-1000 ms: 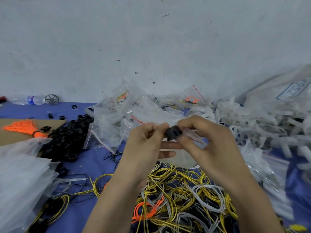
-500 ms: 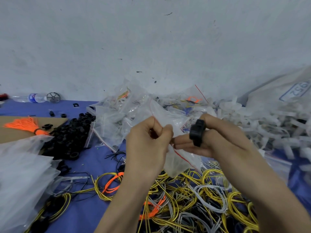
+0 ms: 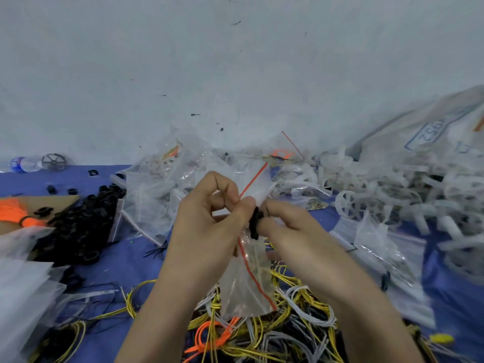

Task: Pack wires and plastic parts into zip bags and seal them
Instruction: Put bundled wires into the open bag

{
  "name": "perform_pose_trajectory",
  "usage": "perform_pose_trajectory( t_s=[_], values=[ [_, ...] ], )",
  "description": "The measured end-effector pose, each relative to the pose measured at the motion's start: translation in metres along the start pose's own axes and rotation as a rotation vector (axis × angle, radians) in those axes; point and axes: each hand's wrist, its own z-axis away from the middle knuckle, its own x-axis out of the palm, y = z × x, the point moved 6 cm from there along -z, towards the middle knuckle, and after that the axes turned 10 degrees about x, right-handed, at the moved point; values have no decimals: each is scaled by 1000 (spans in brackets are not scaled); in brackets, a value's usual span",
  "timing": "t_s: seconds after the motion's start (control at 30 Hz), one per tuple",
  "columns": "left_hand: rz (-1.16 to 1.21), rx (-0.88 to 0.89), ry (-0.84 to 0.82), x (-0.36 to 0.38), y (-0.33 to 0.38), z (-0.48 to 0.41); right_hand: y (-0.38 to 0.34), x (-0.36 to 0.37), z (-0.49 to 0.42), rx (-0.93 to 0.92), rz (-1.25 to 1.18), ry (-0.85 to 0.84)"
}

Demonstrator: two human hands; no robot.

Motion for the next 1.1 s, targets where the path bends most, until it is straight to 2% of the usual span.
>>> perform_pose_trajectory(
  t_s=[0.1,0.13,0.23,0.3,0.37,0.43,0.5,0.57,0.6,0.67,0.73,0.8,0.83,0.93,1.0,1.1],
  values=[
    [-35,-8,-15,-2,1,0,0,-3,-2,0,-184,25],
    [-52,-10,-7,-4,0,-1,-2,-8,-2,-29,-126,119],
    [-143,-7,25,-11,-1,-1,-6,-22,0,-59,254,454],
    [-234,5,39,-16,-2,0,-7,-24,3,-67,319,470],
    [-329,10,29,-19,-2,0,-12,-27,8,-122,189,414],
    [-434,13,16,-22,-1,1,-18,-41,15,-250,-111,412],
    [-561,8,2,-26,-3,-1,-13,-69,20,-349,-346,518],
    [-657,-30,-26,-33,-6,-4,4,-93,14,-323,-394,663],
    [-676,-53,-40,-36,-9,-5,17,-102,3,-253,-360,713],
    [-682,-78,-48,-45,-11,-7,43,-106,-35,-57,-164,689],
    [-661,-89,-52,-51,-14,-8,68,-95,-84,123,176,558],
    [-616,-87,-60,-54,-16,-10,86,-78,-127,199,490,404],
    [-590,-86,-61,-56,-16,-11,94,-68,-145,220,557,339],
    [-507,-113,-62,-60,-19,-11,124,-41,-180,333,533,236],
    [-478,-142,-71,-62,-24,-10,150,-25,-189,421,627,248],
    [-449,-185,-101,-61,-29,-9,160,-26,-190,471,833,503]
  ],
)
